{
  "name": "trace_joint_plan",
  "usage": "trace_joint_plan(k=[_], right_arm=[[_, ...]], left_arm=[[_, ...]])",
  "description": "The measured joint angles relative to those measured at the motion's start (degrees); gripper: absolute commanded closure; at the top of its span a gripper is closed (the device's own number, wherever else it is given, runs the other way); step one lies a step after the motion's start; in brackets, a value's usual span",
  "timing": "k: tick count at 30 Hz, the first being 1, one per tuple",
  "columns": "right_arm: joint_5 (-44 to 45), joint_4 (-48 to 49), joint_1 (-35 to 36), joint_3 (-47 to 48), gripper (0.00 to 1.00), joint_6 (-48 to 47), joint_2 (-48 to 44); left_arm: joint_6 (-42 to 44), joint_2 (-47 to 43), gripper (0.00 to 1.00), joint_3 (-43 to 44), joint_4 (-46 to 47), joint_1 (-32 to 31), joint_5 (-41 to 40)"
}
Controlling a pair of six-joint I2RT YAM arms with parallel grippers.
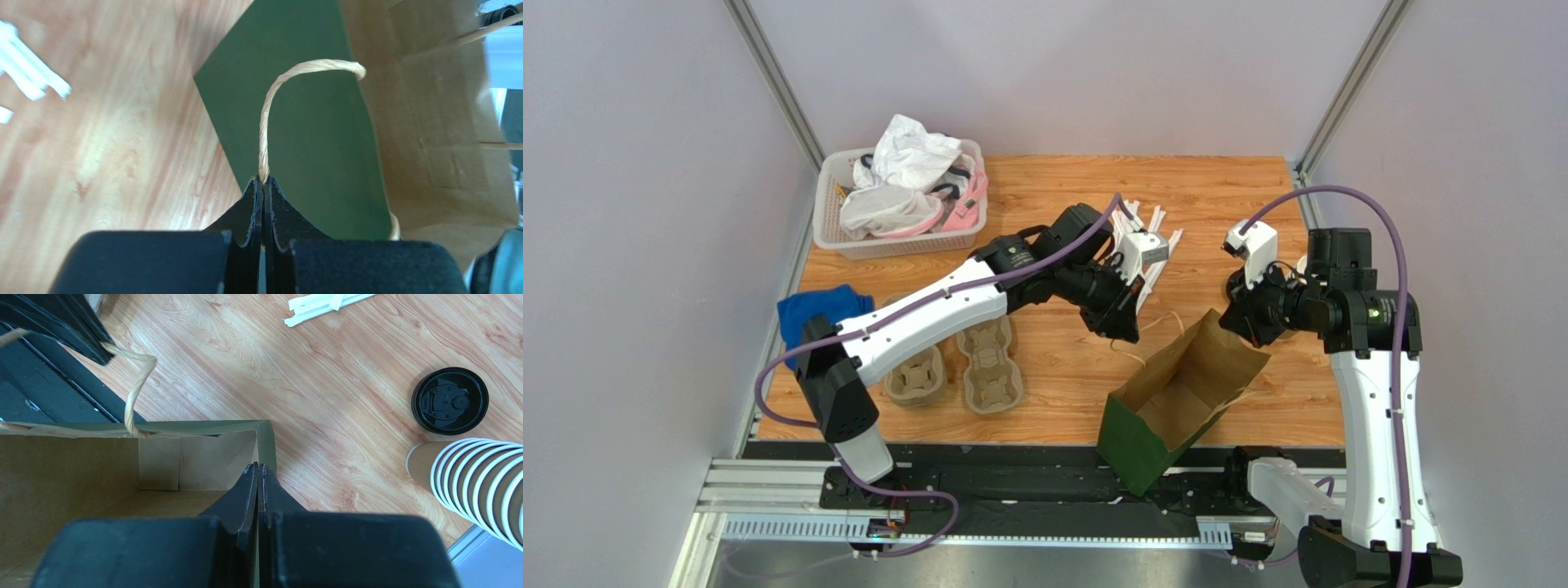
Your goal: Pack the takeout coffee
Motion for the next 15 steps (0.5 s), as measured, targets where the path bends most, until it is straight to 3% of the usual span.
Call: trace_joint_plan(k=[11, 14, 15], right_arm=[[0.13, 0.39, 0.0, -0.74, 1.0, -0.2, -0.72], [0.13, 0.42, 0.0, -0.74, 1.0, -0.24, -0.72], [0.13, 0.42, 0.0, -0.74, 1.0, -0.24, -0.72]], left_arm=[[-4.44, 2.95, 1.0, -3.78, 0.26, 0.07, 4.15], [-4.74, 3.06, 0.85, -3.78, 0.42, 0.09, 5.53], [-4.7, 3.06, 0.74, -3.65, 0.42, 0.09, 6.01]])
